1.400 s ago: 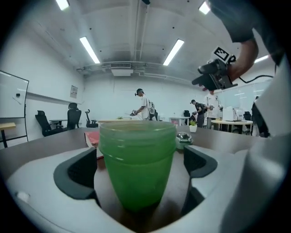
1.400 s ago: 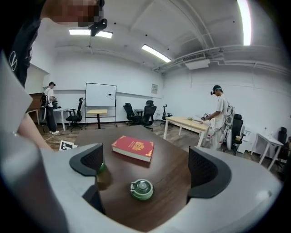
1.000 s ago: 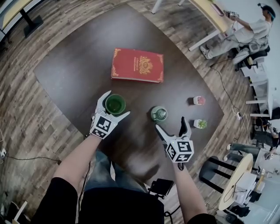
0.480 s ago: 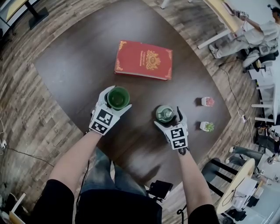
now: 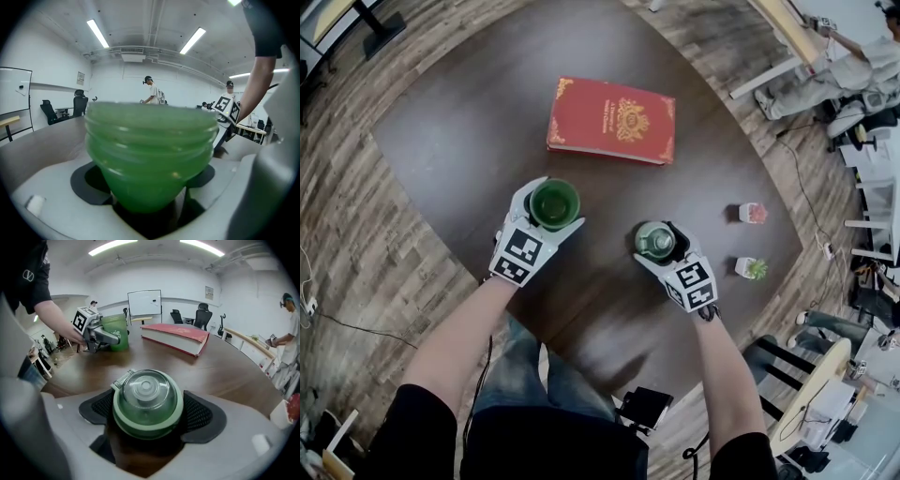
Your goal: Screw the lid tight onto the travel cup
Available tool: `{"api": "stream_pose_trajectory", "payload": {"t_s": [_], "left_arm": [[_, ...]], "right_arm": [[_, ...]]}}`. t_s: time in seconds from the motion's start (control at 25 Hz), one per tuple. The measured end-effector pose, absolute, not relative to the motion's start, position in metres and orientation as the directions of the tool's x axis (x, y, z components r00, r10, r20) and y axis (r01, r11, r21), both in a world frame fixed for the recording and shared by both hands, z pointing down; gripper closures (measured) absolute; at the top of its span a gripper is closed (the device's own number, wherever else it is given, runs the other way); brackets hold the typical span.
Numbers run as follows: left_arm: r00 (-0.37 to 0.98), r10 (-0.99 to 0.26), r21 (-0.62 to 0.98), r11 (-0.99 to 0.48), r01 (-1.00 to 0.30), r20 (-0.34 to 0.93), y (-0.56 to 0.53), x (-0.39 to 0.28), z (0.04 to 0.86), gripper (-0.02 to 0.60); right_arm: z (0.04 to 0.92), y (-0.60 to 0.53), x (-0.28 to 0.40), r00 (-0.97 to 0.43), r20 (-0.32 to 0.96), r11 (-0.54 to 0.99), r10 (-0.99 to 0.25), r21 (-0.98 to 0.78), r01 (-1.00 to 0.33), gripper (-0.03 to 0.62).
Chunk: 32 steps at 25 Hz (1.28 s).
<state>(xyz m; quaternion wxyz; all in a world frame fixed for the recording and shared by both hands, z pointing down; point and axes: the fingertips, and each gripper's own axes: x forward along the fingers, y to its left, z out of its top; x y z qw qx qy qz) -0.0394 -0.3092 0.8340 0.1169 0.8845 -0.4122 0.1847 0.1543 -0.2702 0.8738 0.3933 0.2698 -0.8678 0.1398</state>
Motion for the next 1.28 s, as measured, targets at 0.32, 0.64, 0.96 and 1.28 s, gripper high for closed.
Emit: {"api": "stream_pose_trajectory", "payload": {"t_s": [0.32, 0.64, 0.96, 1.28], "left_arm": [[0.59, -0.687, 0.053, -0.632, -0.773, 0.424, -0.31, -0.04, 0.836, 0.176], [0.676, -0.608, 0.022, -0.737, -0.676, 0.417, -0.287, -0.018, 0.805, 0.169], [0.796, -0.426, 0.031, -0.874, -0.484, 0.43, -0.227, 0.033, 0.701, 0.167], [0.857, -0.159, 0.128, -0.959, -0.251, 0.49, -0.161, 0.08, 0.607, 0.167]], "right_arm": [[0.872, -0.266, 0.157, -0.528, 0.737, 0.751, -0.422, -0.043, -0.659, 0.132], [0.798, -0.257, 0.144, -0.584, 0.705, 0.79, -0.402, -0.056, -0.611, 0.132], [0.625, -0.226, 0.116, -0.714, 0.612, 0.888, -0.341, -0.04, -0.458, 0.132], [0.487, -0.173, 0.063, -0.821, 0.537, 0.977, -0.196, 0.031, -0.213, 0.132]]}}
